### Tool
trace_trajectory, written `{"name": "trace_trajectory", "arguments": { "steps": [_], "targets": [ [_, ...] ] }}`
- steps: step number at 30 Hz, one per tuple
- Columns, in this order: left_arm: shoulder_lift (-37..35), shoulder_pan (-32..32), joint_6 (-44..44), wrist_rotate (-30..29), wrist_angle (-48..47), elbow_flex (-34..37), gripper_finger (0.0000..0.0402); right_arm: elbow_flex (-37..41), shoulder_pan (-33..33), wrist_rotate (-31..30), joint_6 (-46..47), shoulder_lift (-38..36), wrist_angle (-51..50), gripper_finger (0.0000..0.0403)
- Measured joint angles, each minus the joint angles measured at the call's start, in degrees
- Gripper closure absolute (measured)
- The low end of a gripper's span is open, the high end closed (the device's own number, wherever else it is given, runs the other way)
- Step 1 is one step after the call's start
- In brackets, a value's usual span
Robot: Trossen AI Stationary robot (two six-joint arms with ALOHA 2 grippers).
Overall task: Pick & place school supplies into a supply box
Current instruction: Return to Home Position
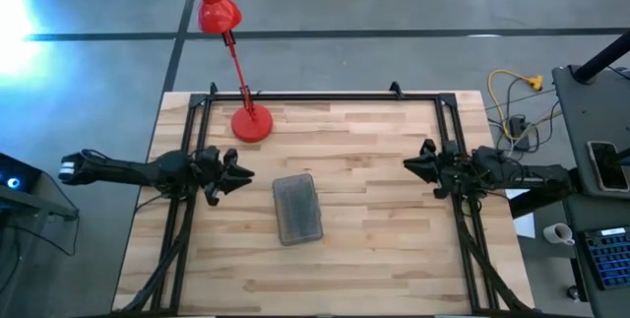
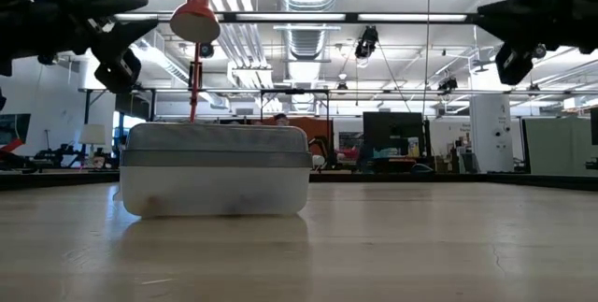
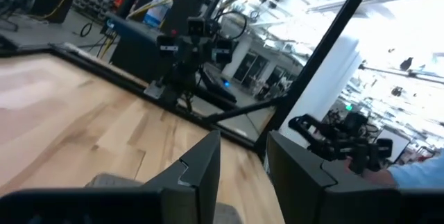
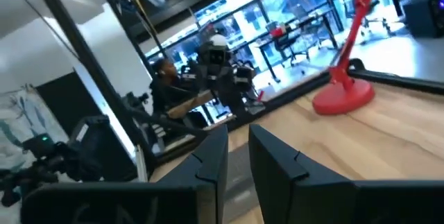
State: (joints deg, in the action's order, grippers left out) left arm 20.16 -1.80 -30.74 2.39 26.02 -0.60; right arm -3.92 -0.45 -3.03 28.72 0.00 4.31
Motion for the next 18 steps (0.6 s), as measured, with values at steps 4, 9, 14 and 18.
{"name": "trace_trajectory", "arguments": {
  "steps": [4, 9, 14, 18],
  "targets": [
    [1.4, 0.0, 0.0, 0.0, -1.1, -0.1, 0.0297, 2.6, 0.0, -1.8, 1.1, 0.0, -0.3, 0.0351],
    [3.3, 0.0, 0.0, 0.0, -1.0, 0.0, 0.0297, 3.4, 0.0, -0.2, -3.2, 3.3, -1.7, 0.0351],
    [5.4, 0.0, 0.0, 0.0, -1.2, -0.1, 0.0297, 3.4, 0.0, -0.1, -3.0, 5.9, -2.4, 0.0351],
    [6.9, 0.0, 0.0, 0.0, -1.2, 0.0, 0.0297, 3.4, 0.0, 0.0, -2.9, 7.3, -2.4, 0.0351]
  ]
}}
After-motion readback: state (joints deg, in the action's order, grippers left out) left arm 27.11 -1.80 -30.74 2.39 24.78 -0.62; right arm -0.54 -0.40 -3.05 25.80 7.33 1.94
